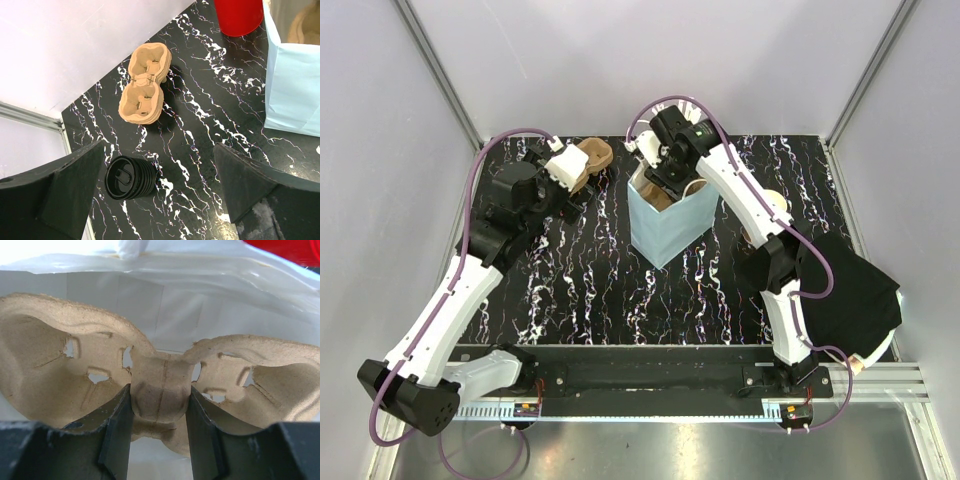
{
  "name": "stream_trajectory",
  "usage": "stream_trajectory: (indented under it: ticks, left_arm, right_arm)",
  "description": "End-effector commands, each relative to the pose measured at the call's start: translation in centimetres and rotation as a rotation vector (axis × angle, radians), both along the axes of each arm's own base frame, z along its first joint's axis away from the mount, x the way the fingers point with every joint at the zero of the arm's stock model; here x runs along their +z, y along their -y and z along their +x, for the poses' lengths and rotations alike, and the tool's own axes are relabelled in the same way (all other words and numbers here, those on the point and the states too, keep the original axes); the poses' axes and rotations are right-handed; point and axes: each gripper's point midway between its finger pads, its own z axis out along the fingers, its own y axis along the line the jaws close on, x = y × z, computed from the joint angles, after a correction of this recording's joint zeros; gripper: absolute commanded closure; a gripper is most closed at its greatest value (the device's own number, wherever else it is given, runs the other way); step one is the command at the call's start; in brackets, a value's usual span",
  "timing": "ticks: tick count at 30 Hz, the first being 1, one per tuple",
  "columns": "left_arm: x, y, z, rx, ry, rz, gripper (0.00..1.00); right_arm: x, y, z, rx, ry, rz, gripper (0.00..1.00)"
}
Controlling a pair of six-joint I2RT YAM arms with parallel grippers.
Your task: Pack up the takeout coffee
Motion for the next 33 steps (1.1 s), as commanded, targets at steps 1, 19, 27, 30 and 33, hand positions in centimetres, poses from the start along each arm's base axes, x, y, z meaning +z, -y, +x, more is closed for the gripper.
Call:
stream_trajectory:
  ticks: [1, 19, 27, 30, 33]
  left_arm:
    - [1.1, 0.5, 0.4, -0.015, 0.035, -0.038, 0.01]
    - [0.6, 0.9, 0.5, -0.024, 0.016, -0.044, 0.01]
    - [0.4, 1.0, 0.6, -0.027, 0.01, -0.046, 0.01]
    - [0.4, 1.0, 0.6, -0.025, 0.013, -0.044, 0.01]
    - [0.3, 1.0, 0.6, -0.026, 0.01, -0.043, 0.01]
  right_arm:
    - [-1.8, 3.5, -5.7, 0.011, -0.256, -0.138, 0.57]
    - [-3.2, 4.2, -6.9, 0.019, -0.317, -0.175, 0.57]
    - [-3.7, 4.1, -7.1, 0.021, -0.34, -0.174, 0.53]
    - [-3.5, 4.2, -7.1, 0.019, -0.335, -0.176, 0.5]
    - [-3.5, 4.3, -7.0, 0.019, -0.33, -0.18, 0.47]
